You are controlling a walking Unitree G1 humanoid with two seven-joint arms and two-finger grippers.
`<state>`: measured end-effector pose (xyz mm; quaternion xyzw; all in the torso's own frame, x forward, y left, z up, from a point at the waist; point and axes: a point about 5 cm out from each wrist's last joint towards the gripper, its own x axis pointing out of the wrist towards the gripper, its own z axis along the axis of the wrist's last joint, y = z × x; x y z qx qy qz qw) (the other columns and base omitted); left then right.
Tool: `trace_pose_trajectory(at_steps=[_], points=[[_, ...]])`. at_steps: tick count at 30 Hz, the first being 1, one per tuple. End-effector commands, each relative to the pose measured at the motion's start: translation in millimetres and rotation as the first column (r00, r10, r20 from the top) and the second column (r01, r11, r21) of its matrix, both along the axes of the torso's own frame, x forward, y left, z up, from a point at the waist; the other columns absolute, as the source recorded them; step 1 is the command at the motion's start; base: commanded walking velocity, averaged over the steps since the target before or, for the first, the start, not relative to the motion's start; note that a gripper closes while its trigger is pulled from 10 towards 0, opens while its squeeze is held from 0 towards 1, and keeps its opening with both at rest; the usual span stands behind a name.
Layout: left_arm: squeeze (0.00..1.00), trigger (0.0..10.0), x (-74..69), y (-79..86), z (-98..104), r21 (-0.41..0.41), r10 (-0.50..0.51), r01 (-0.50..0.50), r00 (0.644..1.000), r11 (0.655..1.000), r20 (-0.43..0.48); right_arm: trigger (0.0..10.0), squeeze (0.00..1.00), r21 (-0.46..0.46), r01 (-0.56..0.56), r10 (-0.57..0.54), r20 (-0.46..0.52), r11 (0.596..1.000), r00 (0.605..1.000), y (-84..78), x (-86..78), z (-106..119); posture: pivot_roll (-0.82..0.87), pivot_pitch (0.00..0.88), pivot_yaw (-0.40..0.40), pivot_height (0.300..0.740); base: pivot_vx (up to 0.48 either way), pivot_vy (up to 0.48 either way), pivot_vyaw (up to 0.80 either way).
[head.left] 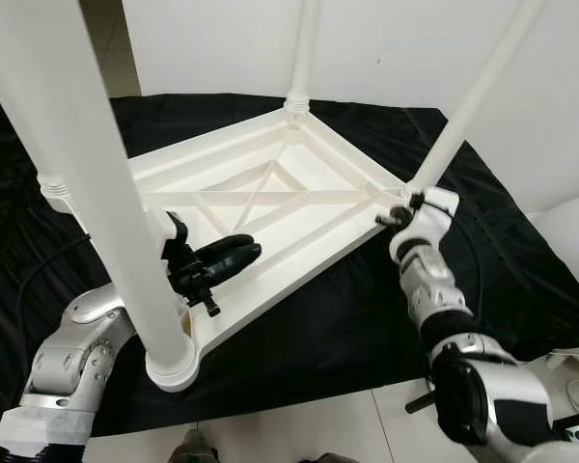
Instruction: Building children table
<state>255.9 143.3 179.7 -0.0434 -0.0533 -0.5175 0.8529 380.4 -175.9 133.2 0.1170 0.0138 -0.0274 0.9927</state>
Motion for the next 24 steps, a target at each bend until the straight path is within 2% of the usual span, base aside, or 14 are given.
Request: trace_pose_trajectory(at_steps=[1, 8, 10, 11, 13, 16, 17, 24], points=[[0.00, 10.0, -3.8, -8.3, 3, -0.010, -0.036, 0.036, 0.999, 0.999, 0.003, 10.0, 0.00, 0.014, 0.005, -0.004, -0.045, 1.000, 0.999, -5.6, -0.6, -6, 0.19, 0.015, -0.111, 0.740, 0.000, 0.000, 0.00], [0.00, 10.0, -2.7, -12.0, 11, -0.004, -0.034, 0.035, 0.999, 0.999, 0.035, 10.0, 0.00, 0.071, 0.004, 0.000, -0.068, 0.997, 0.998, -3.7, 1.9, -7, 0.18, 0.021, -0.102, 0.740, 0.000, 0.000, 0.00], [0.00, 10.0, 0.9, -14.4, 15, -0.004, -0.026, 0.027, 0.998, 1.000, 0.051, 10.0, 0.00, -0.077, 0.076, -0.077, 0.001, 0.994, 0.997, -5.2, 0.4, -1, 0.18, 0.032, -0.102, 0.740, 0.000, 0.000, 0.00], [0.00, 10.0, 0.9, -14.4, 15, -0.004, -0.026, 0.027, 0.998, 1.000, 0.051, 10.0, 0.00, -0.077, 0.076, -0.077, 0.001, 0.994, 0.997, -5.2, 0.4, -1, 0.18, 0.032, -0.102, 0.740, 0.000, 0.000, 0.00], [0.00, 10.0, 7.3, -16.0, 15, -0.011, 0.006, -0.006, 0.999, 1.000, 0.044, 10.0, 0.00, -0.101, 0.197, -0.197, 0.001, 0.975, 0.980, -9.7, -6.1, -9, 0.16, 0.042, -0.095, 0.740, 0.000, 0.000, 0.00], [0.00, 10.0, 10.0, -16.7, 15, -0.013, 0.022, -0.021, 0.999, 1.000, 0.030, 10.0, 0.00, -0.083, 0.229, -0.231, -0.017, 0.970, 0.973, -10.5, -9.3, -15, 0.16, 0.046, -0.091, 0.740, 0.000, 0.000, 0.00], [0.00, 10.0, 15.9, -17.5, 15, -0.006, 0.063, -0.063, 0.997, 0.998, 0.032, 10.0, 0.00, -0.082, 0.262, -0.265, -0.027, 0.962, 0.964, -10.5, -13.8, -22, 0.15, 0.071, -0.084, 0.740, 0.000, 0.000, 0.00], [0.00, 10.0, 23.9, -19.8, 19, 0.012, 0.093, -0.094, 0.995, 0.996, 0.034, 10.0, 0.00, -0.098, 0.280, -0.285, -0.037, 0.955, 0.958, -9.0, -17.4, -28, 0.13, 0.114, -0.060, 0.740, 0.000, 0.000, 0.00]])
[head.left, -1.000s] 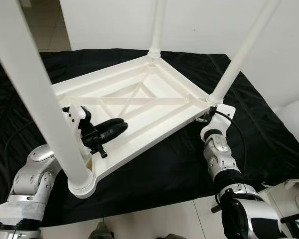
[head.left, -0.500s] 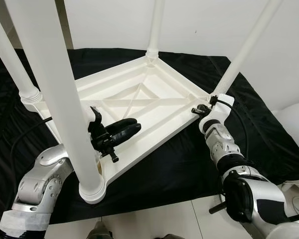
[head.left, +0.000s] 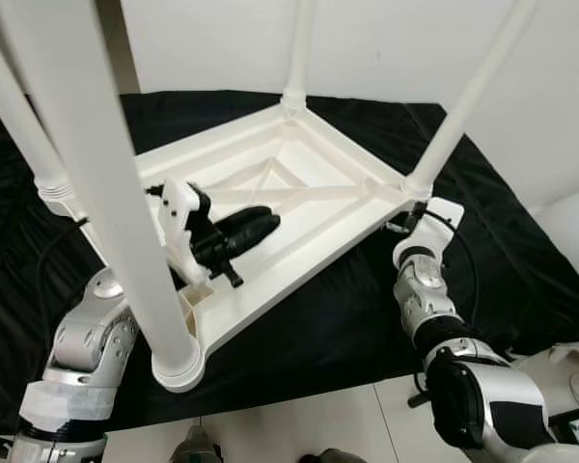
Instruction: Building children table
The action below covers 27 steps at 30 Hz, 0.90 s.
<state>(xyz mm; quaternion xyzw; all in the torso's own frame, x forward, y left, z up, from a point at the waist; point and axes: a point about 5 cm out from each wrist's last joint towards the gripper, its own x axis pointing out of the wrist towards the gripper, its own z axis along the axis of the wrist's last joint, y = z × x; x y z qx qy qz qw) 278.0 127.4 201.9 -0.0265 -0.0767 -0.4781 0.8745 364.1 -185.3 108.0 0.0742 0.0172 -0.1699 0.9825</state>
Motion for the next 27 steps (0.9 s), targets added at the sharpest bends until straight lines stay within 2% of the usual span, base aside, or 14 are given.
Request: trace_pose_trajectory(at_steps=[1, 8, 14, 18, 22, 24, 26, 27], points=[[0.00, 10.0, 3.1, -4.4, -1, 0.017, 0.002, -0.001, 1.000, 1.000, -0.019, 10.0, 0.00, -0.001, 0.000, 0.000, -0.011, 1.000, 1.000, 0.8, -0.3, -2, 0.13, 0.121, -0.058, 0.740, 0.000, 0.000, 0.00], [0.00, 10.0, 6.5, -5.3, 3, 0.032, 0.009, -0.008, 1.000, 0.999, -0.022, 10.0, 0.00, 0.007, -0.028, 0.028, -0.008, 1.000, 1.000, 2.1, 3.9, 2, 0.12, 0.147, -0.046, 0.740, 0.000, 0.000, 0.00], [0.00, 10.0, 2.9, -7.3, 11, 0.039, 0.015, -0.015, 1.000, 0.999, -0.004, 10.0, 0.00, 0.001, -0.134, 0.134, -0.002, 0.991, 0.991, 12.6, 12.9, 11, 0.14, 0.174, -0.055, 0.740, 0.000, 0.000, 0.00], [0.00, 10.0, -1.7, -6.9, 17, 0.036, 0.024, -0.025, 1.000, 0.999, 0.011, 10.0, 0.00, -0.055, -0.246, 0.246, -0.004, 0.968, 0.969, 24.2, 20.1, 21, 0.15, 0.182, -0.070, 0.740, 0.000, 0.000, 0.00], [0.00, 10.0, -3.8, -7.2, 18, 0.036, 0.022, -0.022, 1.000, 0.999, 0.008, 10.0, 0.00, -0.077, -0.302, 0.302, -0.004, 0.950, 0.953, 30.1, 22.9, 26, 0.16, 0.184, -0.079, 0.740, 0.000, 0.000, 0.00], [0.00, 10.0, -7.9, -8.0, 17, 0.036, 0.008, -0.008, 1.000, 0.999, 0.003, 10.0, 0.00, -0.088, -0.332, 0.333, -0.004, 0.939, 0.943, 33.5, 24.6, 29, 0.16, 0.186, -0.082, 0.740, 0.000, 0.000, 0.00], [0.00, 10.0, -17.9, -12.7, 16, 0.040, -0.022, 0.023, 1.000, 0.999, -0.006, 10.0, 0.00, -0.081, -0.414, 0.417, 0.017, 0.907, 0.909, 40.6, 28.1, 36, 0.17, 0.182, -0.094, 0.740, 0.000, 0.000, 0.00], [0.00, 10.0, -17.9, -12.7, 16, 0.040, -0.022, 0.023, 1.000, 0.999, -0.006, 10.0, 0.00, -0.081, -0.414, 0.417, 0.017, 0.907, 0.909, 40.6, 28.1, 36, 0.17, 0.182, -0.094, 0.740, 0.000, 0.000, 0.00]])
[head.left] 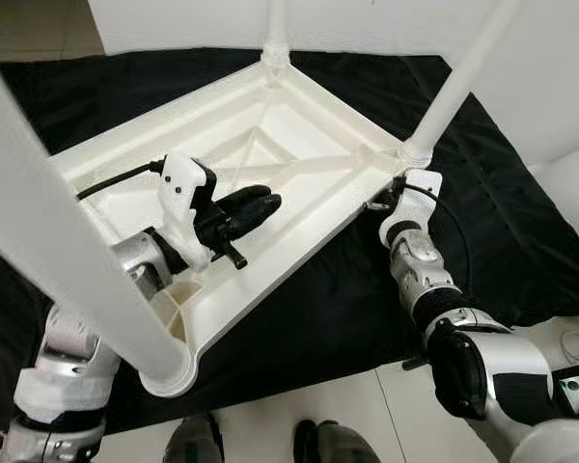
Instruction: Building children table
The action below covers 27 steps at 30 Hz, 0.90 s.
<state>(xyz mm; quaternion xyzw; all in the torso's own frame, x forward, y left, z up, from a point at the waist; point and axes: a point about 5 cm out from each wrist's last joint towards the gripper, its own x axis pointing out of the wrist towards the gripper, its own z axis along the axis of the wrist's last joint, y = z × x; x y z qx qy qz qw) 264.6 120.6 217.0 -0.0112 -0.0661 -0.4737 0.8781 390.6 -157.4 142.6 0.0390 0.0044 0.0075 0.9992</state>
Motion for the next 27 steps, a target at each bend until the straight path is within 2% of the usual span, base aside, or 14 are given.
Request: trace_pose_trajectory(at_steps=[1, 2, 6, 8, 11, 20, 23, 27], points=[[0.00, 10.0, -8.8, -8.8, 0, 0.001, -0.051, 0.051, 0.999, 0.999, -0.007, 10.0, 0.00, -0.011, -0.123, 0.123, -0.002, 0.992, 0.992, 17.2, 3.2, 5, 0.17, 0.181, -0.095, 0.740, 0.000, 0.000, 0.00], [0.00, 10.0, -14.0, -13.0, 1, -0.001, -0.069, 0.069, 0.998, 0.998, -0.005, 10.0, 0.00, -0.006, -0.165, 0.165, 0.003, 0.986, 0.986, 20.5, 4.4, 8, 0.18, 0.179, -0.099, 0.740, 0.000, 0.000, 0.00], [0.00, 10.0, -17.2, -15.6, 1, -0.003, -0.081, 0.081, 0.997, 0.997, -0.003, 10.0, 0.00, -0.004, -0.188, 0.188, 0.005, 0.982, 0.982, 22.4, 5.0, 10, 0.18, 0.179, -0.099, 0.740, 0.000, 0.000, 0.00], [0.00, 10.0, -27.8, -27.1, 5, -0.011, -0.119, 0.119, 0.993, 0.993, 0.004, 10.0, 0.00, -0.059, -0.234, 0.235, 0.014, 0.970, 0.972, 23.4, 9.7, 22, 0.19, 0.173, -0.100, 0.740, 0.000, 0.000, 0.00], [0.00, 10.0, -29.3, -30.0, 6, -0.017, -0.126, 0.126, 0.992, 0.992, 0.007, 10.0, 0.00, -0.082, -0.243, 0.245, 0.019, 0.967, 0.969, 22.9, 10.9, 25, 0.19, 0.170, -0.099, 0.740, 0.000, 0.000, 0.00], [0.00, 10.0, -34.3, -43.7, 15, -0.039, -0.168, 0.168, 0.986, 0.985, 0.016, 10.0, 0.00, -0.105, -0.191, 0.196, 0.038, 0.976, 0.980, 11.7, 14.6, 35, 0.19, 0.157, -0.085, 0.740, 0.000, 0.000, 0.00], [0.00, 10.0, -34.1, -43.2, 12, -0.026, -0.175, 0.175, 0.985, 0.984, 0.012, 10.0, 0.00, -0.100, -0.169, 0.174, 0.050, 0.981, 0.983, 8.2, 12.9, 32, 0.19, 0.152, -0.086, 0.740, 0.000, 0.000, 0.00], [0.00, 10.0, -29.7, -38.7, -3, 0.039, -0.163, 0.163, 0.987, 0.986, -0.012, 10.0, 0.00, -0.096, -0.112, 0.122, 0.105, 0.989, 0.987, -2.1, 6.0, 25, 0.17, 0.145, -0.083, 0.740, 0.000, 0.000, 0.00]])
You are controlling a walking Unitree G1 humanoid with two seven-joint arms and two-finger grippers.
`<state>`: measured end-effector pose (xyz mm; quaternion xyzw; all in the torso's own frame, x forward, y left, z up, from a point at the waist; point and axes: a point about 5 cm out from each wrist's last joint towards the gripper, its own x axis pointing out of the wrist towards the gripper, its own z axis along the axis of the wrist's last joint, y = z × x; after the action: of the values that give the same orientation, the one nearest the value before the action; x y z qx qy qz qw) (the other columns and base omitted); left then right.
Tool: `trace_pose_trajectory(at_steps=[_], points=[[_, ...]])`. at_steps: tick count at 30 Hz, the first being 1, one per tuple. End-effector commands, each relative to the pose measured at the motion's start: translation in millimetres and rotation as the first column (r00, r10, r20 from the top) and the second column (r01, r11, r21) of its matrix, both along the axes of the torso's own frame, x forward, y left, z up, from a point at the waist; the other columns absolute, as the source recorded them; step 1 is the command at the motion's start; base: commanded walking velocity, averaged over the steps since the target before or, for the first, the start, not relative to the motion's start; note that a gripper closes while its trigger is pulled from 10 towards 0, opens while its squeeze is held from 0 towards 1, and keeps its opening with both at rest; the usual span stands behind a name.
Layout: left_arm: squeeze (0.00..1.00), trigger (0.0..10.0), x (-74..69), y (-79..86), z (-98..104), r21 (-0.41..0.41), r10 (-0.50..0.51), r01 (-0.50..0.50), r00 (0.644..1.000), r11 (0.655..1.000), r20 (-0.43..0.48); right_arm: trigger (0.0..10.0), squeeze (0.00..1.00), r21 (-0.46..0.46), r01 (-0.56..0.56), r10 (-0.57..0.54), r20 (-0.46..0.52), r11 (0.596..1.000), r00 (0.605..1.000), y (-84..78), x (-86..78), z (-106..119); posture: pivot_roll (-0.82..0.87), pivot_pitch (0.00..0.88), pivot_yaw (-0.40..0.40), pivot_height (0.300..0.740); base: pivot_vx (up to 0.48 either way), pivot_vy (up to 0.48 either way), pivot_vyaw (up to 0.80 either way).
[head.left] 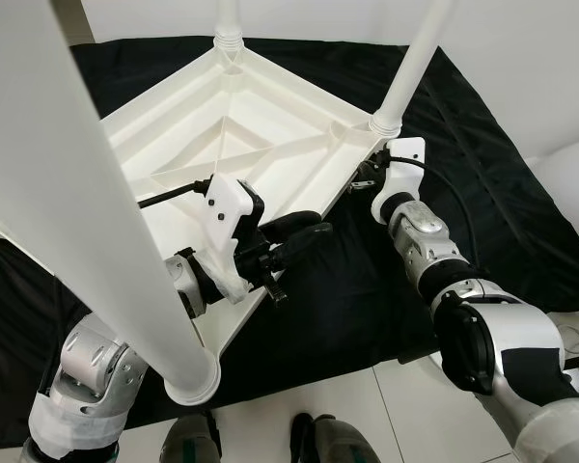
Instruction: Building children table
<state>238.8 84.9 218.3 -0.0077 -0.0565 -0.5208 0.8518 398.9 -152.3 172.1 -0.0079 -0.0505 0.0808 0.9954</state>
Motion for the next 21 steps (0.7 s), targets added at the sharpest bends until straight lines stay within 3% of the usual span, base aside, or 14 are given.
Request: trace_pose_trajectory(at_steps=[1, 4, 6, 7, 9, 12, 15, 18, 21], points=[[0.00, 10.0, 1.9, -6.1, -7, 0.019, -0.012, 0.012, 1.000, 1.000, 0.009, 10.0, 0.00, 0.003, 0.036, -0.036, 0.018, 0.999, 0.999, -9.7, -7.0, -10, 0.17, 0.136, -0.081, 0.740, 0.000, 0.000, 0.00], [0.00, 10.0, 7.4, -11.5, -9, 0.003, 0.028, -0.028, 1.000, 1.000, -0.009, 10.0, 0.00, 0.011, 0.042, -0.042, 0.034, 0.999, 0.999, -12.0, -11.6, -15, 0.16, 0.133, -0.084, 0.740, 0.000, 0.000, 0.00], [0.00, 10.0, 15.7, -31.3, -8, -0.046, 0.069, -0.071, 0.996, 0.996, -0.051, 10.0, 0.00, 0.065, 0.058, -0.063, 0.076, 0.996, 0.995, -19.1, -32.1, -33, 0.15, 0.122, -0.078, 0.740, 0.000, 0.000, 0.00], [0.00, 10.0, 15.7, -31.3, -8, -0.046, 0.069, -0.071, 0.996, 0.996, -0.051, 10.0, 0.00, 0.065, 0.058, -0.063, 0.076, 0.996, 0.995, -19.1, -32.1, -33, 0.15, 0.122, -0.078, 0.740, 0.000, 0.000, 0.00], [0.00, 10.0, 20.7, -38.6, -8, -0.055, 0.057, -0.060, 0.997, 0.997, -0.052, 10.0, 0.00, 0.092, 0.070, -0.080, 0.110, 0.993, 0.991, -22.6, -56.0, -44, 0.12, 0.115, -0.064, 0.740, 0.000, 0.000, 0.00], [0.00, 10.0, 25.1, -31.2, -7, -0.044, 0.018, -0.018, 1.000, 0.999, 0.006, 10.0, 0.00, 0.115, 0.105, -0.121, 0.135, 0.988, 0.984, -27.6, -83.4, -49, 0.10, 0.110, -0.049, 0.740, 0.000, 0.000, 0.00], [0.00, 10.0, 25.7, -29.2, -7, -0.040, 0.013, -0.012, 1.000, 0.999, 0.020, 10.0, 0.00, 0.119, 0.115, -0.131, 0.138, 0.986, 0.982, -28.8, -87.9, -49, 0.10, 0.110, -0.049, 0.740, 0.000, 0.000, 0.00], [0.00, 10.0, 22.5, -17.0, -6, -0.011, -0.068, 0.069, 0.996, 0.998, 0.061, 10.0, 0.00, 0.127, 0.158, -0.176, 0.147, 0.979, 0.973, -39.3, -111.1, -50, 0.08, 0.107, -0.034, 0.740, 0.000, 0.000, 0.00], [0.00, 10.0, 22.5, -17.0, -6, -0.011, -0.068, 0.069, 0.996, 0.998, 0.061, 10.0, 0.00, 0.127, 0.158, -0.176, 0.147, 0.979, 0.973, -39.3, -111.1, -50, 0.08, 0.107, -0.034, 0.740, 0.000, 0.000, 0.00]])
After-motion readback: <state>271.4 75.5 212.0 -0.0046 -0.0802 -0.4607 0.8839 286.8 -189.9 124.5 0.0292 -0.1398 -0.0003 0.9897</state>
